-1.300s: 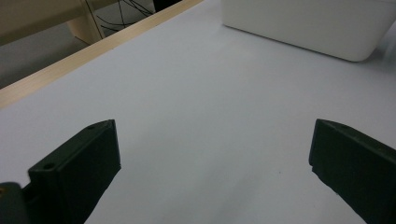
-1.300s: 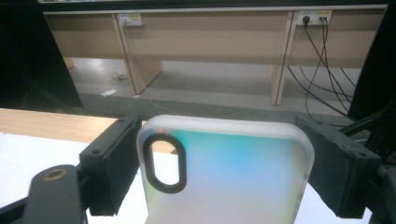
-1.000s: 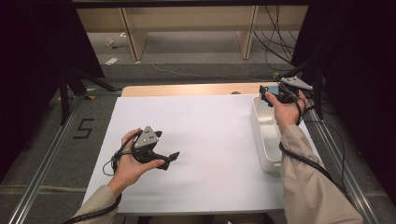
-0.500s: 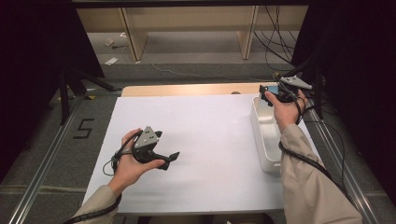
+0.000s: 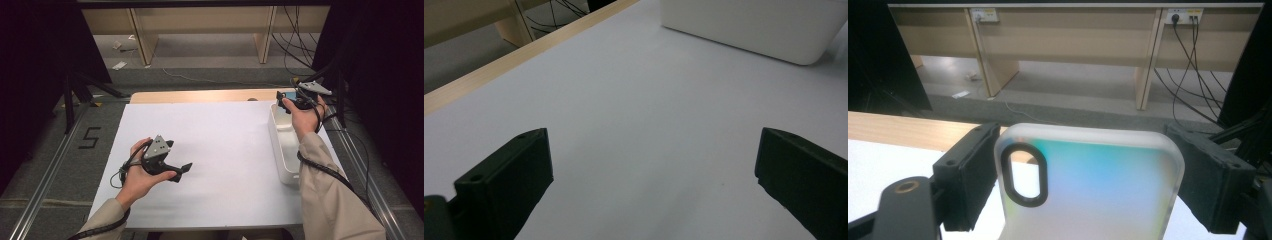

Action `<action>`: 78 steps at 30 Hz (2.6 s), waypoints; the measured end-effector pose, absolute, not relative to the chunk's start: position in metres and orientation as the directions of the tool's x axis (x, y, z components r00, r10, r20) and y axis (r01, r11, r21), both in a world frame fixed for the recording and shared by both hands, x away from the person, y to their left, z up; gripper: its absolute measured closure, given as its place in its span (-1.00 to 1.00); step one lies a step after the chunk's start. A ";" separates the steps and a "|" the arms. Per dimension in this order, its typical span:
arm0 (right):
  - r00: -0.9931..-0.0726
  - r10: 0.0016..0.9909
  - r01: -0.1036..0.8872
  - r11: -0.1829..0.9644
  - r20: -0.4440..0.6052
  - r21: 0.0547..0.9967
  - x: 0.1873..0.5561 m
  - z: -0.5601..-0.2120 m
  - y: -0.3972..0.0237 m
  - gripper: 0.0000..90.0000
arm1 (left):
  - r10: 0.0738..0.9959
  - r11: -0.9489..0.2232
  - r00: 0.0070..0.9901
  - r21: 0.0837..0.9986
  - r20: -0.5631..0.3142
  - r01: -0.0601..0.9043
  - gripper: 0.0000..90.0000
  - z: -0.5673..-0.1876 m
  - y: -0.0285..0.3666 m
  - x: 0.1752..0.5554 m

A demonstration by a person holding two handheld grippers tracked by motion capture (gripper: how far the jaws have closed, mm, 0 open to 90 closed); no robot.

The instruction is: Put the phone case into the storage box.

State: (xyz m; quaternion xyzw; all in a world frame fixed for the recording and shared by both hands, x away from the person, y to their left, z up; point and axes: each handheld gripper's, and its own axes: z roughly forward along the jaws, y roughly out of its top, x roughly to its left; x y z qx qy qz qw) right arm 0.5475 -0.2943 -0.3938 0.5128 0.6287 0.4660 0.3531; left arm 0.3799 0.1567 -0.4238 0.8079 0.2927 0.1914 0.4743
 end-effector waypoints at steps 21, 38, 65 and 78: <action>-0.218 0.976 0.326 0.057 0.016 0.944 0.553 -0.398 -0.294 -0.58 | 0.654 -0.378 0.756 0.879 0.031 0.291 -0.97 -0.424 0.157 0.380; -0.215 0.977 0.341 0.065 0.010 0.938 0.557 -0.404 -0.293 -0.58 | 0.653 -0.377 0.756 0.879 0.030 0.291 -0.97 -0.424 0.156 0.380; -0.212 0.977 0.358 0.076 0.001 0.931 0.562 -0.413 -0.292 -0.59 | 0.653 -0.380 0.756 0.878 0.033 0.290 -0.97 -0.424 0.156 0.380; -0.205 0.979 0.351 0.060 0.014 0.934 0.564 -0.416 -0.292 -0.60 | 0.652 -0.382 0.757 0.878 0.034 0.290 -0.97 -0.424 0.155 0.380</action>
